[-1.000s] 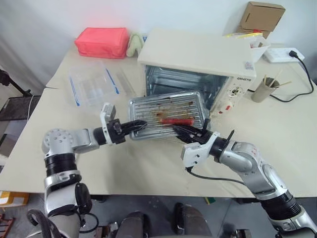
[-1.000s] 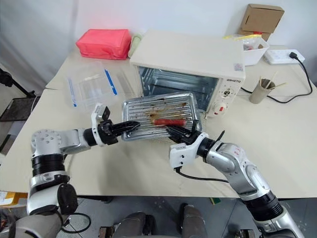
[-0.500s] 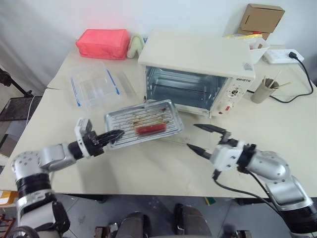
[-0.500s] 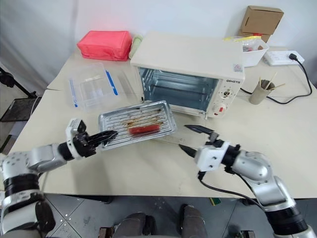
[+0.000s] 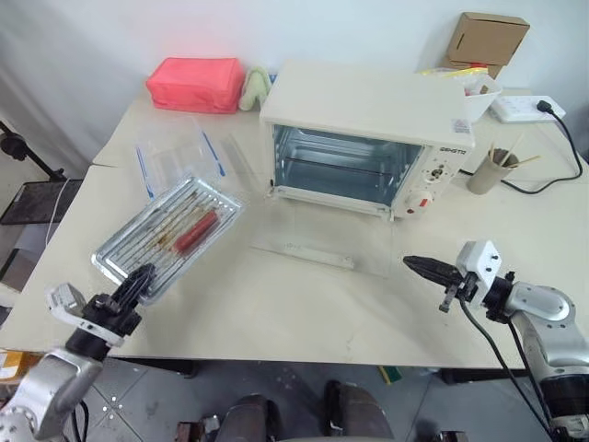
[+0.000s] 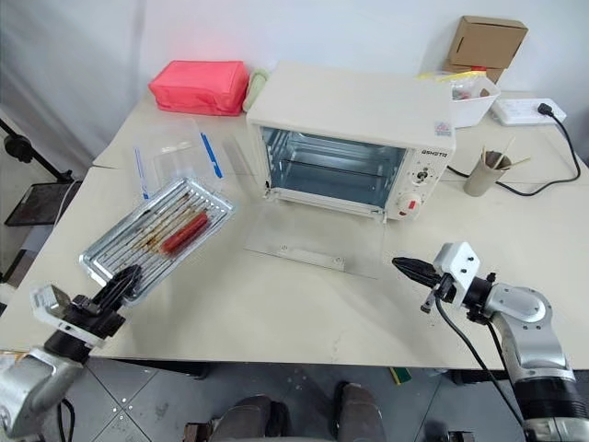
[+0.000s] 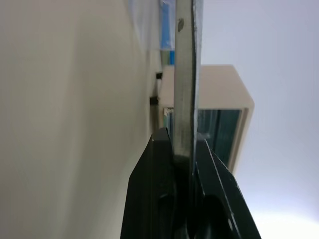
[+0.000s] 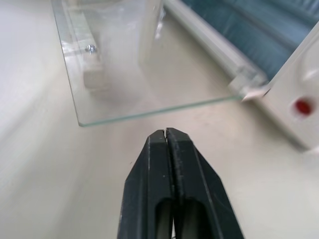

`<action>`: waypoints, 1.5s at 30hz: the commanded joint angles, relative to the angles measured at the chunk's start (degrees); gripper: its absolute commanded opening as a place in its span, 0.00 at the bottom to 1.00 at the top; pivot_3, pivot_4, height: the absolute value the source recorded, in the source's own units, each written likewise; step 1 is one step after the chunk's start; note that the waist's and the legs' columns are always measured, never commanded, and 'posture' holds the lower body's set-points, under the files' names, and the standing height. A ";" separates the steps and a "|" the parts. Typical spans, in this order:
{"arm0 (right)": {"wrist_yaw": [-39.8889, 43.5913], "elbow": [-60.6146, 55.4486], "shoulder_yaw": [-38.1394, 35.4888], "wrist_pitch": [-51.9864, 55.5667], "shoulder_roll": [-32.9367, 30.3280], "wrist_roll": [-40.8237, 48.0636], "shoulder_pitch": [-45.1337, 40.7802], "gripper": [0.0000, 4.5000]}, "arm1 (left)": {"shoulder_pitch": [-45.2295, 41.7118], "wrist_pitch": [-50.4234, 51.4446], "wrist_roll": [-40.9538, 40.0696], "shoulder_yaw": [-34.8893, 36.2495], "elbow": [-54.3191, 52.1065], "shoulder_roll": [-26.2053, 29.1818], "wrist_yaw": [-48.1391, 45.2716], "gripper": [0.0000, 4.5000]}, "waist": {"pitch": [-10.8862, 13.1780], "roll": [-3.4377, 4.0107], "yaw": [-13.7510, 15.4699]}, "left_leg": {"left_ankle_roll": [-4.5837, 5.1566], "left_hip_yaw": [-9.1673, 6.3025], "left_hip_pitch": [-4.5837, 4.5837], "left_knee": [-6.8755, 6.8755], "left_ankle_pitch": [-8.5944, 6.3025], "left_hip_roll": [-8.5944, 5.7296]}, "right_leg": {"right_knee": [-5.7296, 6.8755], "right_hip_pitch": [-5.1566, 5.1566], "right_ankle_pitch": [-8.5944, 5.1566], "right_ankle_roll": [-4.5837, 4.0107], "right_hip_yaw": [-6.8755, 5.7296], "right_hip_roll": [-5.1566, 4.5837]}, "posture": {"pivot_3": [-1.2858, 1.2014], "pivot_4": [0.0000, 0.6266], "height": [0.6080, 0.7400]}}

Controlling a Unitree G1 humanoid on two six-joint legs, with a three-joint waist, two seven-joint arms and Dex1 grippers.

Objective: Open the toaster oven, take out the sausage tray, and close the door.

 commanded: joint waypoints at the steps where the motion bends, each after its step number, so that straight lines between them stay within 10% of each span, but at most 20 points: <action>1: 2.63 1.63 1.52 2.97 2.49 0.79 -2.61 0.00 | 1.99 -4.01 -1.81 0.36 -6.48 -2.48 1.18 0.00 | 0.00 0.00 0.09 | 0.00 -0.01 -0.01 0.00 0.00 0.00 | -0.10 0.00 0.00 0.00 -0.01 0.00 | 0.52 0.24 1.00; 21: -1.27 -14.48 -13.11 26.76 4.77 24.08 -9.65 0.00 | 0.46 4.77 -1.81 -7.31 2.52 10.10 -6.82 0.00 | -0.01 0.08 0.20 | -0.23 -0.07 -0.14 -0.08 -0.27 0.00 | -0.23 -0.11 0.00 0.00 -0.08 0.00 | 0.52 0.24 1.00; 36: 10.87 -25.01 -18.92 8.38 -0.08 13.70 18.14 1.00 | -17.50 16.64 3.45 -33.17 18.96 22.08 -14.73 0.00 | -0.02 0.19 1.44 | -0.07 0.07 -0.10 -0.04 -0.39 -0.16 | -0.21 0.02 0.09 0.16 0.00 0.02 | 0.52 0.24 1.00; 45: 7.25 -32.86 -28.16 8.05 1.30 14.26 34.30 1.00 | -37.53 17.69 30.16 -46.61 30.03 13.18 -28.12 0.00 | -0.37 0.80 4.51 | -0.06 0.10 0.00 -0.03 -0.33 -0.51 | -0.51 0.19 0.24 0.44 0.05 0.08 | 0.52 0.24 1.00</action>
